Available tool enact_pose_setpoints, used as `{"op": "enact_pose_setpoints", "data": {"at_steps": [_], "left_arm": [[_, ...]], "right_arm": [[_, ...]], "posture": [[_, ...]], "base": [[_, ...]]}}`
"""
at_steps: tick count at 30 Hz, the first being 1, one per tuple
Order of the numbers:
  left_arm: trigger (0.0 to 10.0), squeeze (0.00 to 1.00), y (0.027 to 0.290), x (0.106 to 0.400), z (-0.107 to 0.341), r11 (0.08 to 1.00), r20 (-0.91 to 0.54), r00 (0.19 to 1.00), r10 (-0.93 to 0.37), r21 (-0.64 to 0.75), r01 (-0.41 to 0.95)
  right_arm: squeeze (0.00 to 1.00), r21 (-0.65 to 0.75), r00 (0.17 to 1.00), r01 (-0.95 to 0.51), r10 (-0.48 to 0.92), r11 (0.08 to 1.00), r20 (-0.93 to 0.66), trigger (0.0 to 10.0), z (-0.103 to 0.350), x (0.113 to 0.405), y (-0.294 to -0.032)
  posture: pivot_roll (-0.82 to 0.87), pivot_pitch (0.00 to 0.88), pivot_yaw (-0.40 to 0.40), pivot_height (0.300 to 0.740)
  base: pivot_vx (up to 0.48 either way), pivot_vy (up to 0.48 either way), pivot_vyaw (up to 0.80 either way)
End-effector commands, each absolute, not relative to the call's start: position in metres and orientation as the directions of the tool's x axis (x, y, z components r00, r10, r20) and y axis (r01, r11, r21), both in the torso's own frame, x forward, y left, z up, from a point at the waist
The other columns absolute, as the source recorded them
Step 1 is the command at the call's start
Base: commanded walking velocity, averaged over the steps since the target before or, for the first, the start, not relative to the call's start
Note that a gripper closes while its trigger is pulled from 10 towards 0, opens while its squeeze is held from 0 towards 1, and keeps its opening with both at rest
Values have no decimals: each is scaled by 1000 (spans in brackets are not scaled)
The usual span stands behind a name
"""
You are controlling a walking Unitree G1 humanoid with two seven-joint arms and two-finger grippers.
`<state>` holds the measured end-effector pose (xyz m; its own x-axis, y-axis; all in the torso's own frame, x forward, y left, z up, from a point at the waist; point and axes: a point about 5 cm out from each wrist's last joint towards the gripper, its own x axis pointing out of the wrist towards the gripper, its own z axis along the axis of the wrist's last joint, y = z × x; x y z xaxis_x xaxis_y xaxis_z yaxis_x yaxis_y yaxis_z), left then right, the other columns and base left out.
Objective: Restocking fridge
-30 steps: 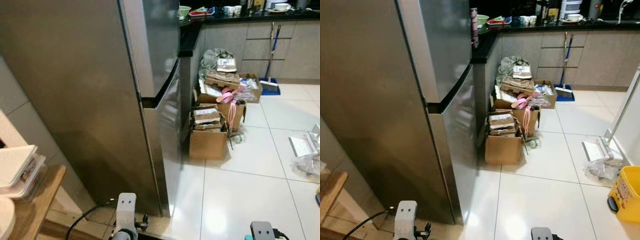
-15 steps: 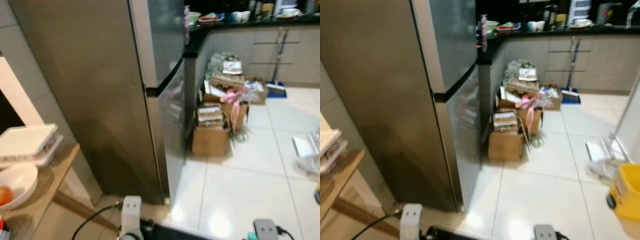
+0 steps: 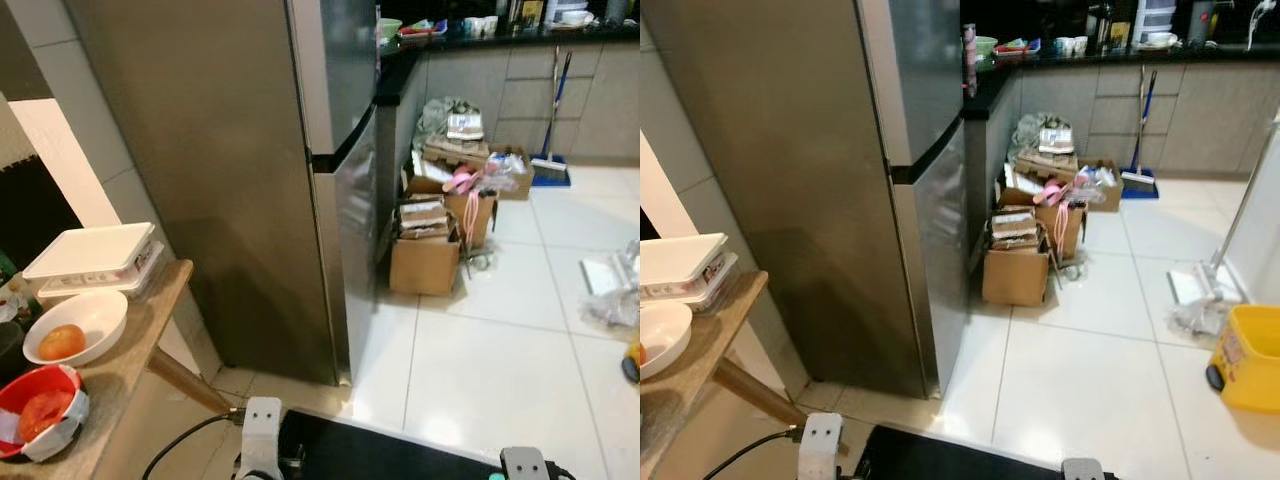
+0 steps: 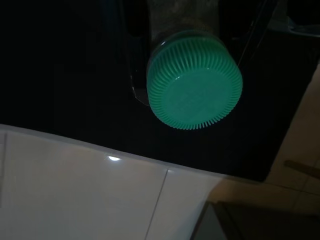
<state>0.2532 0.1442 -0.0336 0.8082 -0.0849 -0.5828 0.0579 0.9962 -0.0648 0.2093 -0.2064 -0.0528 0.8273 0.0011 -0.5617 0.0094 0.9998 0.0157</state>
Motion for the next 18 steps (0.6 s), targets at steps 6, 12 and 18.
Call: {"op": "enact_pose_setpoints", "data": {"at_steps": [6,12,18], "left_arm": [[10000,0,150,251,-36,998,-603,795,-68,-46,51],[10000,0,152,252,-36,999,-603,796,-42,-21,37],[10000,0,153,251,-37,999,-617,786,-35,-14,34]], "right_arm": [[0,21,826,11,3,1000,-563,10000,-54,208,-205],[0,21,826,11,3,1000,-564,10000,-54,208,-205],[0,24,825,7,7,1000,-565,10000,-53,209,-205]], "posture": [[-73,107,56,740],[-72,105,57,740],[-72,102,57,740]], "base": [[0,-480,0],[0,-240,0],[0,0,0]]}}
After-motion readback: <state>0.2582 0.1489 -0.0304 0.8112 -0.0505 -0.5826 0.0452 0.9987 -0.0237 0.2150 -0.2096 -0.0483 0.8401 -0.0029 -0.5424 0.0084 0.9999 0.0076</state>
